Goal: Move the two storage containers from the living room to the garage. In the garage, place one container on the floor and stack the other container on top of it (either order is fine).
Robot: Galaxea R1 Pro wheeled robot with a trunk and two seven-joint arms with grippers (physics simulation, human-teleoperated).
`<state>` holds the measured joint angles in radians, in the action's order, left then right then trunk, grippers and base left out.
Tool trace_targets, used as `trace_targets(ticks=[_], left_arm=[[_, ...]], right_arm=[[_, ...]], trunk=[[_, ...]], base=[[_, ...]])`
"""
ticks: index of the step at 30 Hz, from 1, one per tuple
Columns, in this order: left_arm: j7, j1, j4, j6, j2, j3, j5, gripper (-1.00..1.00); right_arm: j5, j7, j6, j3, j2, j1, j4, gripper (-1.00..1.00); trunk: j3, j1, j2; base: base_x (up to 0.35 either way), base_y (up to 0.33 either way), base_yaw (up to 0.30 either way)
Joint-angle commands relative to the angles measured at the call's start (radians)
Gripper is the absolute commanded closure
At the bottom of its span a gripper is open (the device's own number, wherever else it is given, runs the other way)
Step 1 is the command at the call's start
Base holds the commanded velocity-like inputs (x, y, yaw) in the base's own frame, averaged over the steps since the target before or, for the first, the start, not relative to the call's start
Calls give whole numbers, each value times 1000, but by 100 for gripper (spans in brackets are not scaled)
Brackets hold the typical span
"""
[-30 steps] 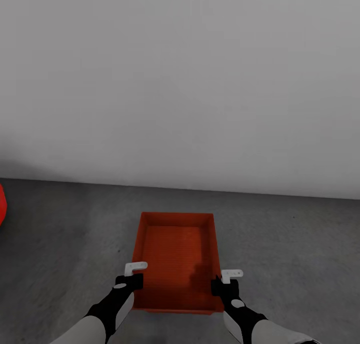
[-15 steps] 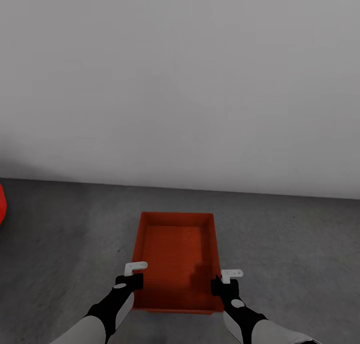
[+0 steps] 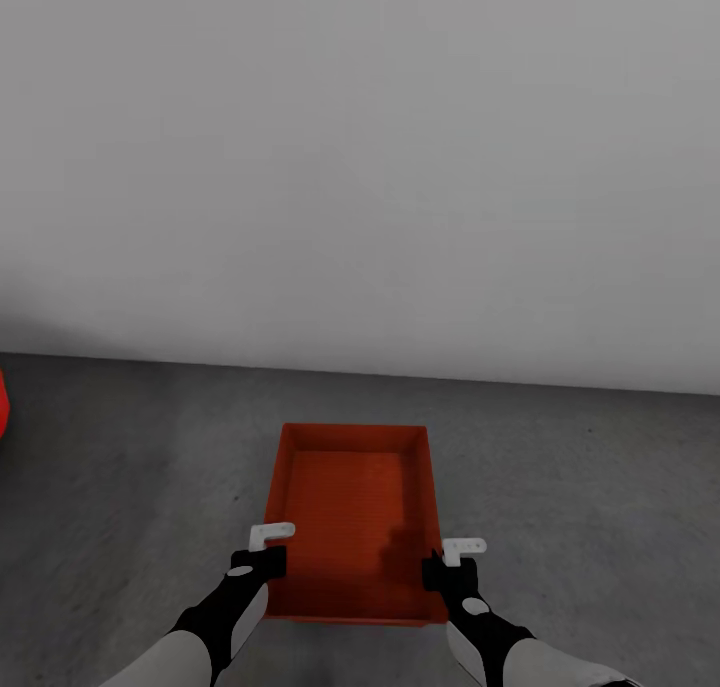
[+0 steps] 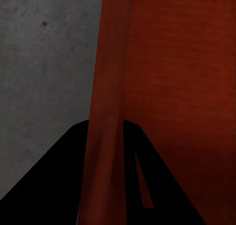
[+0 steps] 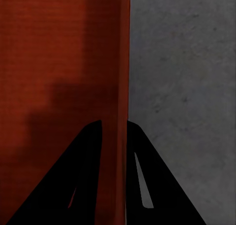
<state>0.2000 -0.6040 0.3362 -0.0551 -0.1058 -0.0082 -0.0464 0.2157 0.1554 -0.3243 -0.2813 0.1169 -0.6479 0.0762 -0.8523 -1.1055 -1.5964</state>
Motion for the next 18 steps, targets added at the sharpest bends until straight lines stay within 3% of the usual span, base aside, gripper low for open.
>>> trace_targets(ticks=[1, 7, 18], left_arm=[[9, 0, 4, -6, 0, 14, 5, 100], [9, 0, 4, -6, 0, 14, 5, 100], [9, 0, 4, -6, 0, 14, 5, 100]], right_arm=[[27, 4, -8, 24, 0, 0, -3, 100], [26, 4, -8, 24, 0, 0, -2, 100], [27, 4, -8, 24, 0, -1, -3, 100]], trunk=[[-1, 0, -1], [-1, 0, -1], [-35, -42, -78]], base=[[0, 0, 0], [0, 0, 0], [0, 0, 0]])
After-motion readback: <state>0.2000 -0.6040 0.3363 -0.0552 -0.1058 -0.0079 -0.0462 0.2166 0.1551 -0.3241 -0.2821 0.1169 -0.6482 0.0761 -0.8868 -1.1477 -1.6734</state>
